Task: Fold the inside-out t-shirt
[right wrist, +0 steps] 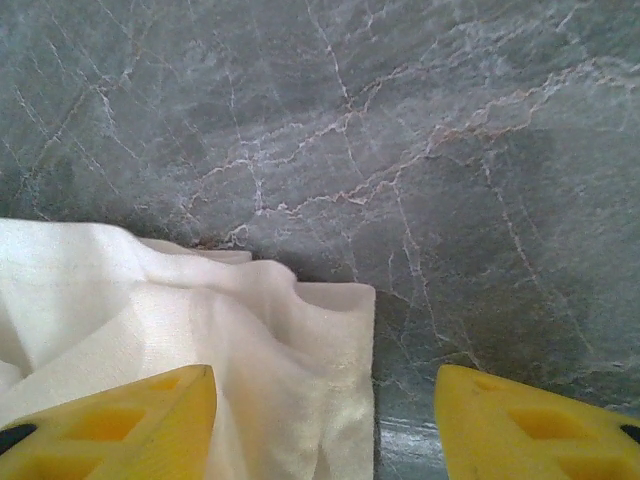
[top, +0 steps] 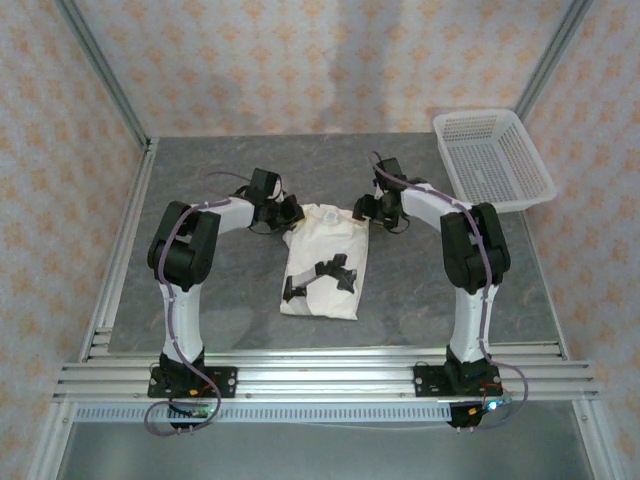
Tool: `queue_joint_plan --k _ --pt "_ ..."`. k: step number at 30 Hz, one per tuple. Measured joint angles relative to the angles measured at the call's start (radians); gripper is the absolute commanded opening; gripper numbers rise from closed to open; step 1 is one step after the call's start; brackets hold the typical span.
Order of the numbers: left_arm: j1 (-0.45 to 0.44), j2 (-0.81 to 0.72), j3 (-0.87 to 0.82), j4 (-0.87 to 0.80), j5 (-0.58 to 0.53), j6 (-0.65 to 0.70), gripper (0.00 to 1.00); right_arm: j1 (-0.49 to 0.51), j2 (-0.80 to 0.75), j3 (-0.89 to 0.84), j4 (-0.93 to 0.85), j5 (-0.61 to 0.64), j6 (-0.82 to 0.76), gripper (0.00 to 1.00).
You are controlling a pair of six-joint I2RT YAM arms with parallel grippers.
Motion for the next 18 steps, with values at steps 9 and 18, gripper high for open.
queue_joint_plan --k 9,18 --pt "0.0 -0.004 0.0 -0.001 -0.003 0.0 0.0 0.0 0.047 0.001 0.069 -0.079 0.029 0.22" --pt "0.019 -0.059 -0.069 0.029 -0.013 -0.026 0.0 0.002 0.06 0.027 0.064 -0.09 0.031 0.0"
